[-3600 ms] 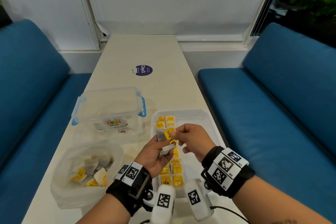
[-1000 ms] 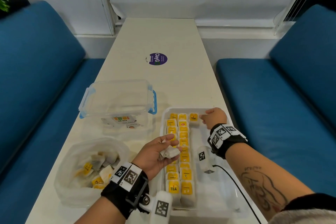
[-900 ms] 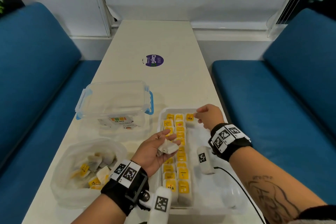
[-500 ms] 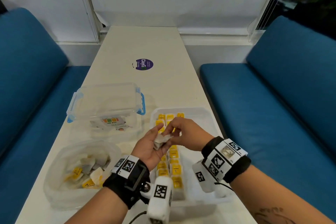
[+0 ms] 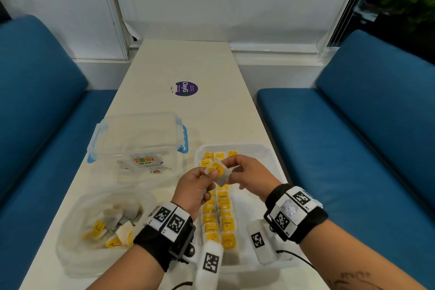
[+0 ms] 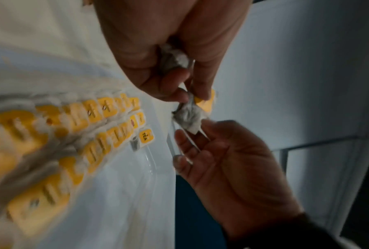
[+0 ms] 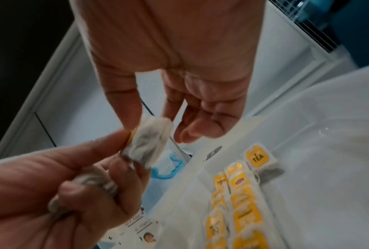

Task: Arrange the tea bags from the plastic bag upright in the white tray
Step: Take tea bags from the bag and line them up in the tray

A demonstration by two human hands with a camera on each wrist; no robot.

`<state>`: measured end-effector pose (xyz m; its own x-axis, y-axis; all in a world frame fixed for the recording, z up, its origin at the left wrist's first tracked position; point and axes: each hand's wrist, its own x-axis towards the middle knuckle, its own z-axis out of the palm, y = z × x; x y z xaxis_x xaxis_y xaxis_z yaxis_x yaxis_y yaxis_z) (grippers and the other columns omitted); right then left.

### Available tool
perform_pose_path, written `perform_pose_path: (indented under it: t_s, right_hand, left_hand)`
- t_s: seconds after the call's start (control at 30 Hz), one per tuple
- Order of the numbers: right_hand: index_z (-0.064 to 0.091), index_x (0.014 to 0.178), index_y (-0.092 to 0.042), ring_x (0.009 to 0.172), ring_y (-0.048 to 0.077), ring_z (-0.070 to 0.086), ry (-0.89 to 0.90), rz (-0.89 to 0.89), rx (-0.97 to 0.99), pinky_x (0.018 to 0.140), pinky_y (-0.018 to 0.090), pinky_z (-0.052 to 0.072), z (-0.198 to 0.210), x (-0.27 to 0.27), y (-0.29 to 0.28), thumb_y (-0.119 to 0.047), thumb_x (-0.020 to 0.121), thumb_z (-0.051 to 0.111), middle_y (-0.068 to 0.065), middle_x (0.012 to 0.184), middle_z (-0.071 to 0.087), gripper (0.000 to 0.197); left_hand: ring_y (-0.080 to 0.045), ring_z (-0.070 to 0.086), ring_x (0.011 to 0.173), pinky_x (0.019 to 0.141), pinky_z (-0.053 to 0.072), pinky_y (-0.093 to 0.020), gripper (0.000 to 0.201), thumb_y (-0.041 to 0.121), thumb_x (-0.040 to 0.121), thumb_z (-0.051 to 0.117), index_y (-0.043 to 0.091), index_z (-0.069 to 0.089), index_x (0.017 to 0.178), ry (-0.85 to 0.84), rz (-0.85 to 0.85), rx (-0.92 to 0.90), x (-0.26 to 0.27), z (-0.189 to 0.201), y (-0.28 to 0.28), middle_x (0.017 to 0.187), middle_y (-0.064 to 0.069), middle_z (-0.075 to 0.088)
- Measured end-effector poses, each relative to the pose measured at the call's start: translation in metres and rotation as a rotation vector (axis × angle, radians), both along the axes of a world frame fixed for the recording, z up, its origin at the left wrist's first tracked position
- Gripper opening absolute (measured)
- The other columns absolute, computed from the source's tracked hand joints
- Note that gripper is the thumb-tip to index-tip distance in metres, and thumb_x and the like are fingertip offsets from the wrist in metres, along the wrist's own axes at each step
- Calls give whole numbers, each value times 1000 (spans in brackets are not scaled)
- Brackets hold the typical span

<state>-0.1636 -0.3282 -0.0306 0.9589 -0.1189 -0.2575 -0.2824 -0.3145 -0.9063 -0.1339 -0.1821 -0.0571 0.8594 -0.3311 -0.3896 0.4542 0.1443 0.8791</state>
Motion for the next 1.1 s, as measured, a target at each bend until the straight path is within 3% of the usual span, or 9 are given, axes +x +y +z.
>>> perform_pose_path:
  t_s: [0.1,0.17,0.27,0.4,0.53,0.6,0.7,0.87,1.1]
  right_hand:
    - [67,86,-26,65,3,50,-118,30,-15,63,12,42,4,5,-2,-10,79,71,-9,82,62,19]
    - [65,75,-20,55,-3,52,-124,28,0,53,11,40,4,8,-4,-7,81,69,-8,68,61,15]
    - [63,77,-13,55,5,56,-97,-98,62,42,16,39,-4,17,-13,-3,85,64,1,65,61,13]
    - [58,75,-18,63,10,55,13,-236,31,42,20,36,-18,27,-35,-9,90,58,0,70,60,18]
    - [55,72,-19,56,10,49,127,-281,-196,44,20,31,-26,43,-53,-9,91,52,1,67,55,21]
    - [56,80,-16,55,9,47,215,-279,-299,45,19,31,-30,50,-58,-6,92,49,0,67,53,17]
    - [55,89,-16,64,11,52,331,-242,-204,48,22,35,-38,58,-60,-10,94,47,3,79,56,12]
    - [57,79,-21,65,11,47,387,-245,145,54,25,34,-54,67,-62,-9,93,46,-1,80,54,22]
    - [55,90,-13,72,20,51,481,-182,-120,51,25,36,-54,76,-66,-9,93,45,6,77,54,12]
  left_hand:
    - [-8,40,49,40,26,-17,17,10,83,67,10,54,72,-124,-55,115,4,4,0,62,-1,47]
    - [-8,43,49,41,27,-17,11,10,82,68,10,58,77,-137,-62,136,5,7,-1,65,-1,49]
    - [-10,49,56,41,31,-16,7,10,86,62,12,61,93,-19,-7,110,6,8,-1,74,-1,55]
    - [-14,56,63,42,40,-16,15,4,87,56,14,60,98,185,32,-8,6,2,6,84,-4,59]
    - [-15,67,58,44,48,-17,22,0,89,49,9,54,109,302,40,-131,6,-5,11,90,-10,61]
    - [-17,70,59,47,50,-18,28,-7,90,40,5,51,112,332,27,-161,6,-9,10,92,-13,61]
    - [-19,70,65,50,53,-20,31,-12,89,32,2,54,106,344,0,-165,5,-13,12,94,-14,62]
    - [-18,70,72,54,55,-20,30,-9,90,35,3,61,97,341,-5,-145,5,-15,18,94,-12,66]
    - [-13,69,63,58,56,-21,22,-4,91,46,4,66,93,308,-25,-69,3,-16,23,70,-4,71]
